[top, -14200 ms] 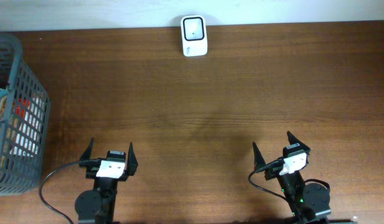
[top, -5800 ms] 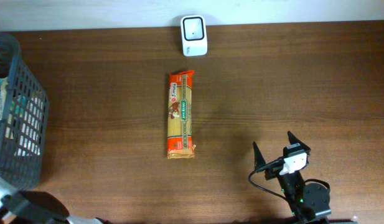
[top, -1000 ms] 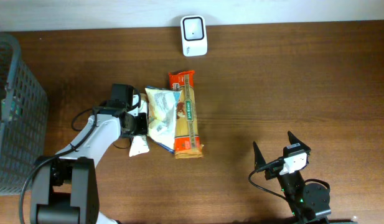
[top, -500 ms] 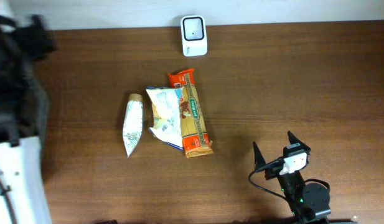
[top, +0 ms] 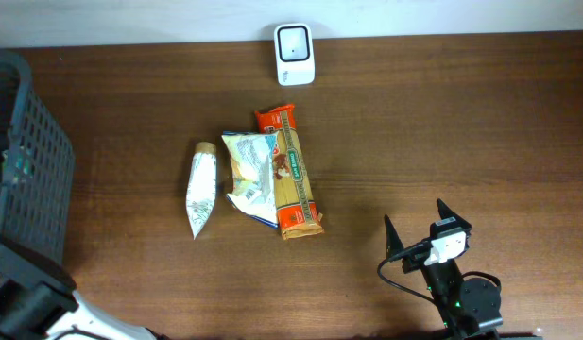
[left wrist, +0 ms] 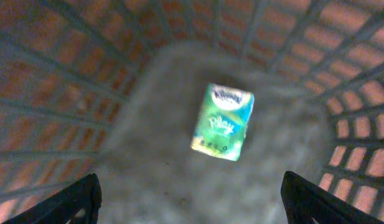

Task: Scan the item barcode
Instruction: 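Lift the green tissue pack from the basket with the left gripper, place right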

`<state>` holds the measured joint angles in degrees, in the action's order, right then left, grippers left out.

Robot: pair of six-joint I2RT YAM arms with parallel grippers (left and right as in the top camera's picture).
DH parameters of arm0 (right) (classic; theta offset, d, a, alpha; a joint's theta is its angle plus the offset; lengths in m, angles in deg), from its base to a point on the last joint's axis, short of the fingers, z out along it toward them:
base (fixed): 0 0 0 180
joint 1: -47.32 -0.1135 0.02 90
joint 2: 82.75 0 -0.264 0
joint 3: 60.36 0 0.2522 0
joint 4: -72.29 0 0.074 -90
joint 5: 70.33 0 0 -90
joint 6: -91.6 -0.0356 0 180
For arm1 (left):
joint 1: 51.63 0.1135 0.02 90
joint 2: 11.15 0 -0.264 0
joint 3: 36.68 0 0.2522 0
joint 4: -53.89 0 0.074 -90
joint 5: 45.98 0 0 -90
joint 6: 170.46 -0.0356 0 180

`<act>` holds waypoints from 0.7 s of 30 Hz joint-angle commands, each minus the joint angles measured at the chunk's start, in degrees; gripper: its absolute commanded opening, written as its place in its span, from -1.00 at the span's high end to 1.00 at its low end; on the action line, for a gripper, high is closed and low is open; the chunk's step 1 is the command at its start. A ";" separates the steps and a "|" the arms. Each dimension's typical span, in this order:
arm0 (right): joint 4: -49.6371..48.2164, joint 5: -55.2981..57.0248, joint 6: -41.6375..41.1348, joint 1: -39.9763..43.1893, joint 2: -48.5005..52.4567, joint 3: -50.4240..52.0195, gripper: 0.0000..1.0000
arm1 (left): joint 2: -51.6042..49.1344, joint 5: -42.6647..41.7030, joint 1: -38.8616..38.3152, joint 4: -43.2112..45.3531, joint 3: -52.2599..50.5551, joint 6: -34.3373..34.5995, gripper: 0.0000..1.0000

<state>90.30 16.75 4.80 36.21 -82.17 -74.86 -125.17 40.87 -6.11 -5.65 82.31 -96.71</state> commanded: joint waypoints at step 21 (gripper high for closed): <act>0.07 -0.09 -0.04 0.26 -0.37 0.42 -0.97 | 11.04 -5.86 -1.64 4.55 0.26 12.66 1.00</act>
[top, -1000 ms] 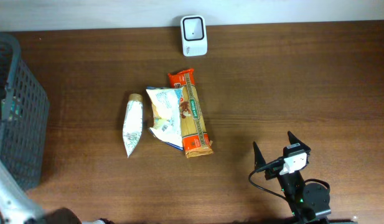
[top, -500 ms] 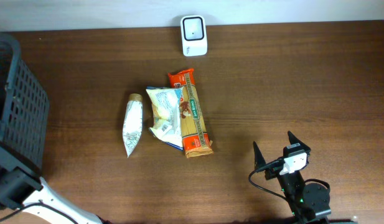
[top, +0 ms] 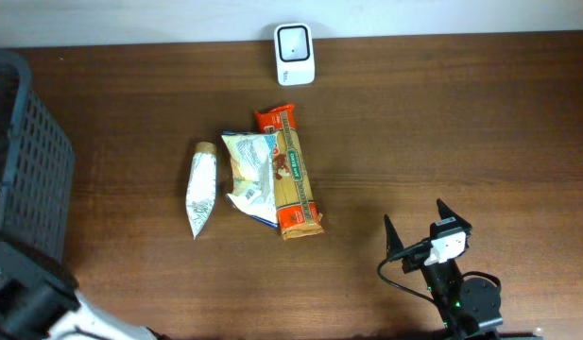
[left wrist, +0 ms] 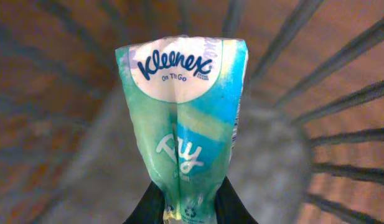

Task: Scan the item barcode
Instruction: 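Lift the green tissue pack from the basket with the left gripper, place right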

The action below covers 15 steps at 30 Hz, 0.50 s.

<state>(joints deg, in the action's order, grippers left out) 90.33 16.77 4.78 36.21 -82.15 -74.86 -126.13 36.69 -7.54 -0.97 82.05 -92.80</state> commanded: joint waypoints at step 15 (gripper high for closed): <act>0.04 -0.11 -0.02 0.26 -0.39 0.42 -0.97 | 15.23 -8.85 -58.18 -7.28 -16.02 16.39 1.00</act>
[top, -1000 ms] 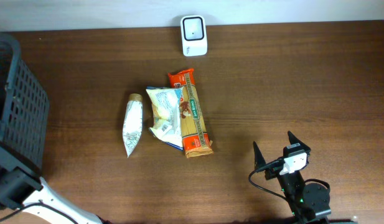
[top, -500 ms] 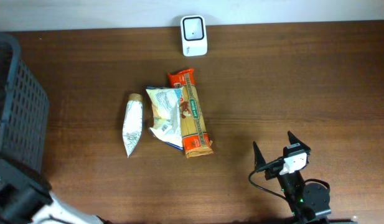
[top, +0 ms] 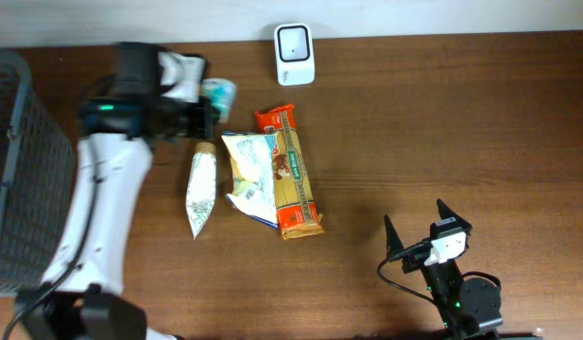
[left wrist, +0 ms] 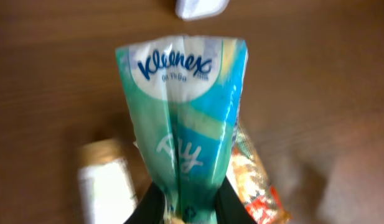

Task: Scan the item barcode
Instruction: 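Lift the green tissue pack from the basket with the left gripper, place right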

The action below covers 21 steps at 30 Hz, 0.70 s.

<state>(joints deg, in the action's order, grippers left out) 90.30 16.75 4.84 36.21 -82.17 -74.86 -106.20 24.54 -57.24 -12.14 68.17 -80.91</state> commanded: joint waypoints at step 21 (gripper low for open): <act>0.07 -0.09 -0.09 0.26 -0.37 0.42 -0.97 | 1.77 20.85 -8.98 0.17 5.40 4.61 -0.98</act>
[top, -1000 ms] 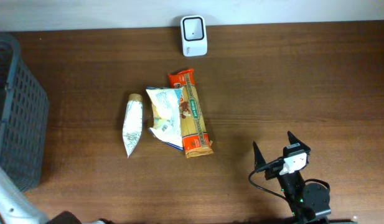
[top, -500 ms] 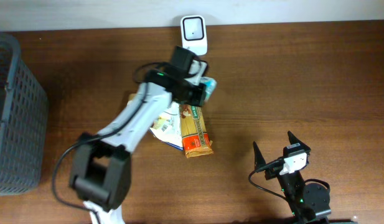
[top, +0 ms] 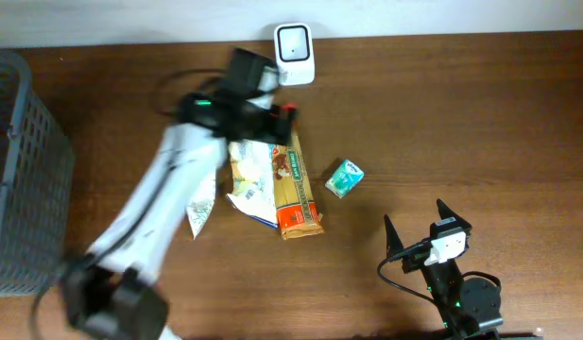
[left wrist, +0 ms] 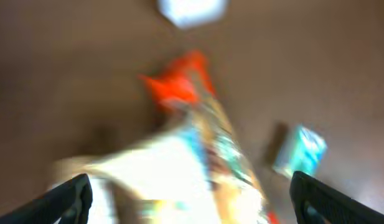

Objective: Scan the item barcode

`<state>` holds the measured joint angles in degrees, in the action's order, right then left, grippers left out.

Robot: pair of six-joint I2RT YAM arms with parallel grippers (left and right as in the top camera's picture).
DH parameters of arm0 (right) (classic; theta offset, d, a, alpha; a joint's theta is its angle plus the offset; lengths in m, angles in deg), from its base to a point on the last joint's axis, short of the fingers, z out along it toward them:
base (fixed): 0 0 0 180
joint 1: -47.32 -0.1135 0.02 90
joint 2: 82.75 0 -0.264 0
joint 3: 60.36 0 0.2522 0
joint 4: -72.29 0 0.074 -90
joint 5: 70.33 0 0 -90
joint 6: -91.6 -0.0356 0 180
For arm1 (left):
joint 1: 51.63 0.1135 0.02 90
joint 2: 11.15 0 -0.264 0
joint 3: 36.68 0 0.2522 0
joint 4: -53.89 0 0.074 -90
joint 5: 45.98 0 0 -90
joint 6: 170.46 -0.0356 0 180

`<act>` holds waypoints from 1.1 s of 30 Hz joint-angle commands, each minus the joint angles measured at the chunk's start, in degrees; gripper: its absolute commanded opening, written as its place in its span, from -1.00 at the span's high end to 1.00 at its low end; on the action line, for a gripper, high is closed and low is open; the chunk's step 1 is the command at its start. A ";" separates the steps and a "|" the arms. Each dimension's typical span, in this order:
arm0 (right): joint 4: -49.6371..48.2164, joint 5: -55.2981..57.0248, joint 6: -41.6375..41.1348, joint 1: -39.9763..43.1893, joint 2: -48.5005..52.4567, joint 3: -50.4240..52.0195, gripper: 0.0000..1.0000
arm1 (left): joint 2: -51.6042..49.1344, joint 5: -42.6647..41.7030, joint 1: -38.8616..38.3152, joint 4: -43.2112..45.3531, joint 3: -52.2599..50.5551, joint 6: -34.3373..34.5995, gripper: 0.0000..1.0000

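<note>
A small teal Kleenex tissue pack (top: 345,178) lies loose on the wooden table, right of the pile of packets; the blurred left wrist view shows it at the right (left wrist: 299,151). My left gripper (top: 272,113) hangs open and empty over the top of the pile, just below the white scanner (top: 295,54), its dark fingertips (left wrist: 73,199) spread wide. The scanner is a white blur at the upper edge (left wrist: 192,9). My right gripper (top: 420,225) rests open near the front right, away from everything.
The pile holds an orange pasta packet (top: 296,184), a white-green bag (top: 251,170) and a white cone-shaped packet (top: 201,198). A dark mesh basket (top: 26,170) stands at the left edge.
My left gripper was shut on the tissue pack left of the scanner. Now it is open over the pile, and the pack lies on the table right of the pasta packet.
First my left gripper hung open inside the basket above the tissue pack. Then it was shut on the pack, still in the basket. After that it held the pack over the table near the scanner. Now the pack lies free on the table. The right arm never moved.
</note>
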<state>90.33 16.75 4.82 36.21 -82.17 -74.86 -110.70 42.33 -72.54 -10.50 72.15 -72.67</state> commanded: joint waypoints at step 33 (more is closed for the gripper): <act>-4.87 -13.22 -0.46 0.26 1.92 -3.80 -0.97 | 8.87 0.44 32.81 -5.68 1.36 -21.59 -0.98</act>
<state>84.64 8.18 4.78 36.21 -82.15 -74.86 -101.48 43.40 -40.01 -16.23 73.57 -93.34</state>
